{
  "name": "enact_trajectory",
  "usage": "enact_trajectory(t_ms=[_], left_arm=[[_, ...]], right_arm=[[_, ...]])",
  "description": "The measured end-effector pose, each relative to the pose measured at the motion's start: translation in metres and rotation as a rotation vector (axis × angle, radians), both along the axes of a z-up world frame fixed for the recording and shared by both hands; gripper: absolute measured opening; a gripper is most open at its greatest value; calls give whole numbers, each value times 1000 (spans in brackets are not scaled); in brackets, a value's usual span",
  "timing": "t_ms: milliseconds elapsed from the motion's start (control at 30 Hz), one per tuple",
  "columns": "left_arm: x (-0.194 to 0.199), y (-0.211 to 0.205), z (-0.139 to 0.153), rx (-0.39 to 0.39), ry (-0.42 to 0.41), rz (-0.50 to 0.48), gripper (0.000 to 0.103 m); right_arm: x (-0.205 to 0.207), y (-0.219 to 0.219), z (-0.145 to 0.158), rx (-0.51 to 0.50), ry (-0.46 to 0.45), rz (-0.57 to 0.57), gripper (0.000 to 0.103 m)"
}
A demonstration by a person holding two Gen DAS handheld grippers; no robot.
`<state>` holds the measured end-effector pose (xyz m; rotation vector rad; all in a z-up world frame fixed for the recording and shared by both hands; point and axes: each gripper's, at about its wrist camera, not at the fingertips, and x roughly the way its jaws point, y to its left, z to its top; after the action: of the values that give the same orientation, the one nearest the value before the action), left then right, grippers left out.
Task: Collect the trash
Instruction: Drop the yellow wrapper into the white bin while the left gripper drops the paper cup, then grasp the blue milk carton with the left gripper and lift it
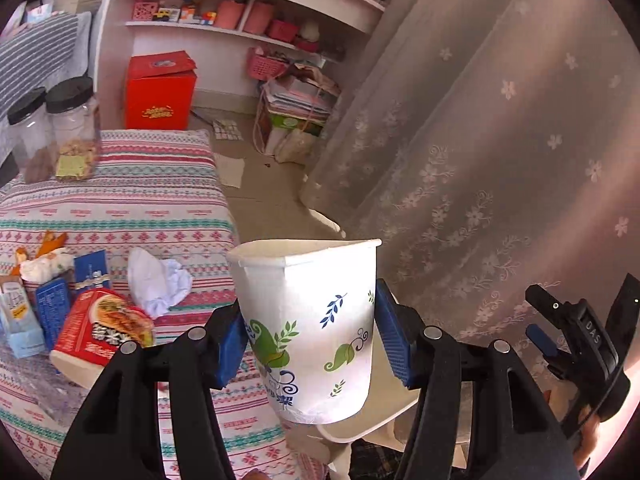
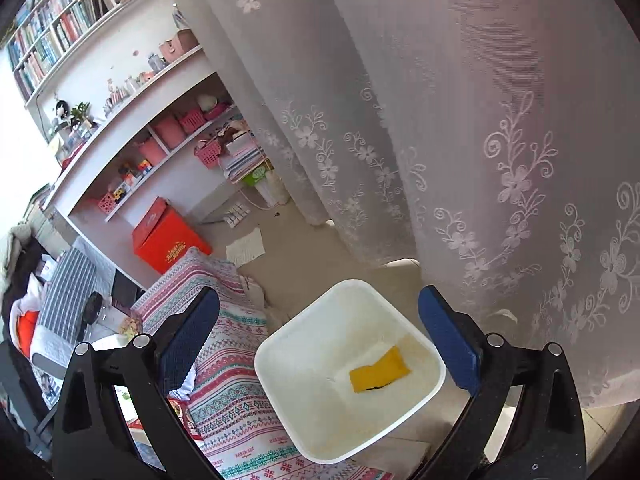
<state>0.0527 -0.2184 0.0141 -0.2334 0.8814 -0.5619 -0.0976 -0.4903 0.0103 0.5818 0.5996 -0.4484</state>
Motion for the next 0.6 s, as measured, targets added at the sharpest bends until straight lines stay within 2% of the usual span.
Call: enact_trajectory(t_ms=[133,233,367,467,600], left_arm=[[8,-51,-17,-8,68,-61,57],[11,-80,-27,10,98,-93,57],[18,-108,-41,16,148,-120,64],[23,-112,-52,-31,239,-121,83],[29,-81,-53,-120,314,-46,88]], right_arm=[[-16,-21,-1,2,-1,-72,96],[-17,-21,-1,-55,26,-76,96],[-15,-13,3,-129,44,-71,96],[-11,-12,1,-139,56,-61,96],[-10,-8,-1,-78,28,-16,96]])
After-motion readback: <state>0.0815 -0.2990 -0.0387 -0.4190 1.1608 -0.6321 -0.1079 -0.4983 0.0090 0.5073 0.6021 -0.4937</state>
